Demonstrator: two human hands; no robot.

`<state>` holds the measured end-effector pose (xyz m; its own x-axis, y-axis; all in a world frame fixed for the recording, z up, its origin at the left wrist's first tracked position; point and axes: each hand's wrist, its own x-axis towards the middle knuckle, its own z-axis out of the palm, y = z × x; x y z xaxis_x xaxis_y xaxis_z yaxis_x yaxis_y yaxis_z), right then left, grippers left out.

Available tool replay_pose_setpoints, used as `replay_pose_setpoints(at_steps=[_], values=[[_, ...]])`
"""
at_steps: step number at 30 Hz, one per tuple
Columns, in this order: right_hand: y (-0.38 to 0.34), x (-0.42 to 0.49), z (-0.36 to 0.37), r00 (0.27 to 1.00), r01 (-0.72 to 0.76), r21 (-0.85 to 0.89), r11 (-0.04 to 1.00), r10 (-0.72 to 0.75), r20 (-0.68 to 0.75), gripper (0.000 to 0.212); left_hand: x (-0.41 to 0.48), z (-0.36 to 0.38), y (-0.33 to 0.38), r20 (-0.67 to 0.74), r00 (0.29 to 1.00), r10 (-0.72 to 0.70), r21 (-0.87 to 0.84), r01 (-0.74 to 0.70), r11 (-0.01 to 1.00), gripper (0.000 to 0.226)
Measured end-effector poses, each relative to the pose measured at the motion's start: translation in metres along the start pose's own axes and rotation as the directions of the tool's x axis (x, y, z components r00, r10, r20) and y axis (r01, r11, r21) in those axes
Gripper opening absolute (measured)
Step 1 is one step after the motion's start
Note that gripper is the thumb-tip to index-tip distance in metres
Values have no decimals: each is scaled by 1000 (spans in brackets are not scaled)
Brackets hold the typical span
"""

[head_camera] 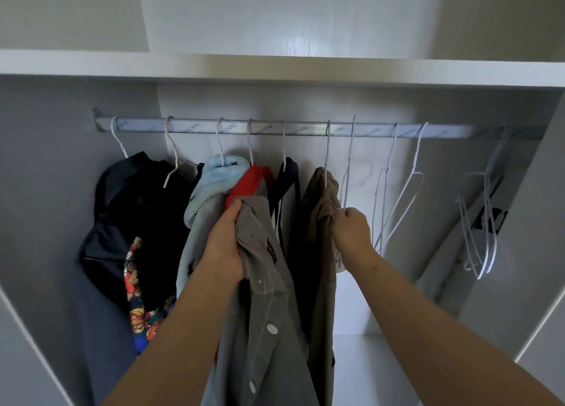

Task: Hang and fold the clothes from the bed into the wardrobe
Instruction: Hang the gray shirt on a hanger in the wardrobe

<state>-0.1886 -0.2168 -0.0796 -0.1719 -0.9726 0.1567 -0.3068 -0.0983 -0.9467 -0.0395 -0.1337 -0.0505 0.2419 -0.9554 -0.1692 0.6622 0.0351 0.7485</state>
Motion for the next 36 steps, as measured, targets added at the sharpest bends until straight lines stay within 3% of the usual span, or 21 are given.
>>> replay_pose_setpoints(at_steps=[4, 14, 20, 24, 29, 36], values=[[-6, -3, 3, 999, -16, 40, 999, 17, -30, 30, 0, -9, 3, -1, 1000, 28, 28, -28, 999, 29], [-18, -36, 3, 997, 65, 81, 995, -62, -36, 28, -13, -24, 13, 41, 999, -10, 4, 10, 1000, 30], [-1, -76, 10, 999, 30, 84, 996, -28, -28, 26, -26, -42, 13, 64, 998, -24, 98, 17, 995, 28], [13, -106, 11, 997, 15, 72, 997, -9, -71, 27, -41, -61, 6, 54, 994, -97, 141, 88, 986, 28], [30, -163, 6, 990, -1, 43, 999, 7, -139, 13, -64, -90, -13, 24, 982, -185, 180, 178, 967, 24], [55, -229, -18, 986, -37, -22, 999, 33, -161, 19, -93, -107, -46, -3, 953, -304, 218, 297, 930, 28]])
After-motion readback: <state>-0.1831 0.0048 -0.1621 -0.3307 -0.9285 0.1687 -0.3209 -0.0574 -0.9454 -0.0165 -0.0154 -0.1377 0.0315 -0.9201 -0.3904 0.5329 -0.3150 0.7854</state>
